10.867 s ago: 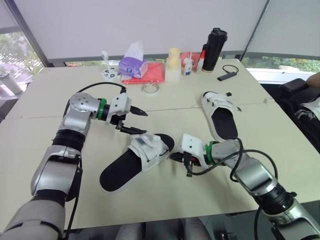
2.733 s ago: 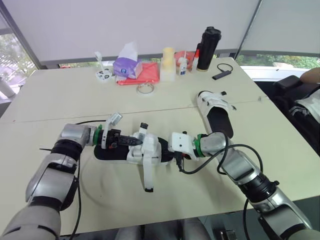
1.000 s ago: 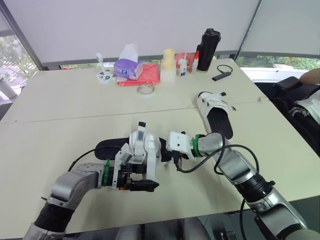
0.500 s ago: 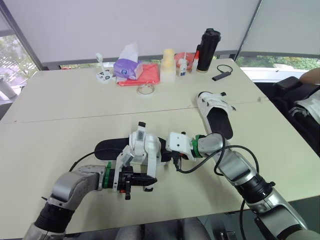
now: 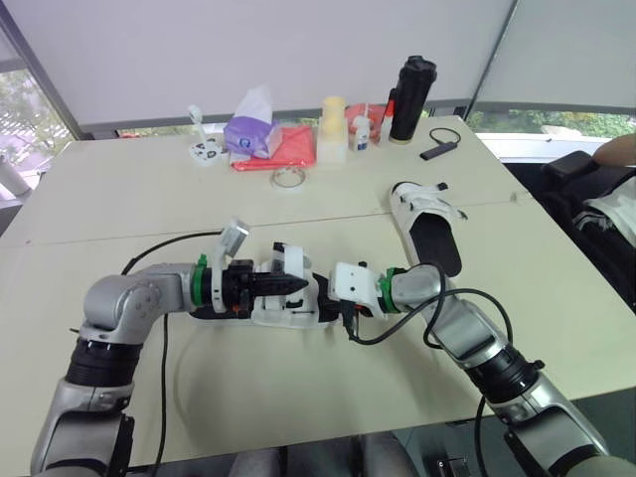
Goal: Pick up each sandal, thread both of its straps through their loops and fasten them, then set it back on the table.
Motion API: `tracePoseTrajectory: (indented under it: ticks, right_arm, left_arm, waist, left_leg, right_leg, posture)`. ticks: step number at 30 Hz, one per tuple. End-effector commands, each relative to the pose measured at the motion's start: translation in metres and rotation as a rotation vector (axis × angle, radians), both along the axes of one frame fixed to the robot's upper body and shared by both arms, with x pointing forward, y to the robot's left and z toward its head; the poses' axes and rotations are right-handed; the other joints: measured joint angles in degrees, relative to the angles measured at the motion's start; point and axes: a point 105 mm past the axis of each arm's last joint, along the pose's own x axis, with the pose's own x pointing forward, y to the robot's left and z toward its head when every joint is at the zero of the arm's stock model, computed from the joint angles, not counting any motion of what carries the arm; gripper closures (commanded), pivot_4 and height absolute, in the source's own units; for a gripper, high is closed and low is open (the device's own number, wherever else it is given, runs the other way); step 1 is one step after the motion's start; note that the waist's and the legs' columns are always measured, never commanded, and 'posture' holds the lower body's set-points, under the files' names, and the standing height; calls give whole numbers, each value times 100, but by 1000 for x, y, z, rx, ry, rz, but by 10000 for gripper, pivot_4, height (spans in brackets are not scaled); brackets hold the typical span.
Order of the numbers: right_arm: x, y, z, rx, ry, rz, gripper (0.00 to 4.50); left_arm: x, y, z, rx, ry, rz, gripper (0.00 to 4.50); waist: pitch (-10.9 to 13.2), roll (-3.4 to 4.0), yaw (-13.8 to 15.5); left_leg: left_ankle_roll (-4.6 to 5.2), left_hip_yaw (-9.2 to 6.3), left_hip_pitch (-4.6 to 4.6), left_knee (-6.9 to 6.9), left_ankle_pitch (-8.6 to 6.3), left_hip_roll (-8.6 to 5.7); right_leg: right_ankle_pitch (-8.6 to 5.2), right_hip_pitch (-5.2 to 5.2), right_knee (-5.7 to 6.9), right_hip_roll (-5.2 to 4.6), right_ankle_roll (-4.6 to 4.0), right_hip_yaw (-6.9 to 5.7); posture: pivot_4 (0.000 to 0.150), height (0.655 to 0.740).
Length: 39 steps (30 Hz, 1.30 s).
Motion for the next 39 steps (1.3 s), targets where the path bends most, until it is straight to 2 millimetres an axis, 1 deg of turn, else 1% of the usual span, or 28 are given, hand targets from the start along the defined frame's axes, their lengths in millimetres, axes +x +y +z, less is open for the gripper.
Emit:
tracePoseTrajectory:
  ticks: [1, 3, 5, 7, 12, 17, 24, 27, 30, 32, 35, 39]
  right_arm:
    - [-2, 2, -12, -31, 29, -1, 45000]
    - [-2, 2, -12, -30, 28, -1, 45000]
    - [-1, 2, -12, -31, 25, -4, 45000]
    - [-1, 2, -12, -33, 22, -9, 45000]
    - [-1, 0, -12, -36, 19, -18, 45000]
    - [-2, -1, -13, -38, 19, -20, 45000]
    - [-3, 0, -14, -38, 20, -22, 45000]
    - [-3, 0, -15, -42, 17, -19, 45000]
    - [-3, 1, -14, -43, 15, -17, 45000]
    - [-3, 2, -14, -44, 14, -15, 45000]
    - [-3, 2, -14, -45, 13, -12, 45000]
    - [-4, 2, -15, -45, 13, -11, 45000]
  left_arm:
    - [8, 1, 9, -17, -19, -4, 44663]
    - [12, -1, 8, -9, -16, -4, 44663]
    - [21, -5, 0, 8, 6, -8, 44663]
    - [25, -11, -10, 18, 52, -27, 44663]
    - [23, -20, -21, 11, 135, -73, 44663]
    - [22, -22, -30, 32, 187, -82, 44663]
    - [14, -24, -26, 11, 240, -111, 44663]
    - [12, -23, -29, 52, 215, -114, 44663]
    - [22, -21, -10, 13, 170, -84, 44663]
    - [22, -19, -2, 4, 146, -85, 44663]
    - [20, -17, 3, 3, 131, -91, 44663]
    - [18, -15, 3, 7, 133, -90, 44663]
  waist:
    - [0, 0, -3]
    - [0, 0, -10]
    - [0, 0, 12]
    - [0, 0, 15]
    - [0, -1, -4]
    - [0, -1, 11]
    - [0, -1, 15]
    - [0, -1, 13]
    - [0, -2, 14]
    - [1, -3, 15]
    - [1, -2, 3]
    - [1, -3, 5]
  left_leg:
    - [0, 0, 0, 1, 0, 0]
    - [0, 1, 1, 2, 0, 0]
    - [0, 0, 2, 2, 0, 0]
    - [0, 0, 2, 3, 0, 0]
    - [0, 0, 1, 3, 0, 0]
    - [0, -1, 1, 5, 0, 0]
    - [0, -1, 2, 6, 0, 0]
    - [0, -1, 2, 6, 0, 0]
    - [0, -2, 2, 5, 0, 0]
    - [0, -3, 1, 5, 0, 0]
    - [-1, -2, 1, 5, 0, 0]
    - [0, -3, 1, 3, 0, 0]
  right_leg:
    - [0, 0, 0, 1, 0, 0]
    - [-1, 1, 0, 0, -3, 1]
    - [-2, 3, 0, 1, -4, 1]
    - [0, 4, 0, 2, -1, 1]
    - [5, 3, 0, 2, 9, 2]
    - [4, 7, -1, 2, 9, 1]
    - [3, 9, -2, 1, 7, 1]
    - [4, 9, -2, 1, 9, 2]
    - [4, 8, -2, 1, 9, 2]
    - [4, 7, -2, 1, 10, 1]
    - [4, 7, -2, 1, 10, 1]
    - [4, 6, -1, 1, 12, 1]
  posture:
    - [1500, 7400]
    - [1500, 7400]
    - [1500, 7400]
    - [1500, 7400]
    - [1500, 7400]
    - [1500, 7400]
    - [1500, 7400]
    - [1500, 7400]
    - [1500, 7400]
    - [1500, 7400]
    - [1500, 7400]
    - [1500, 7400]
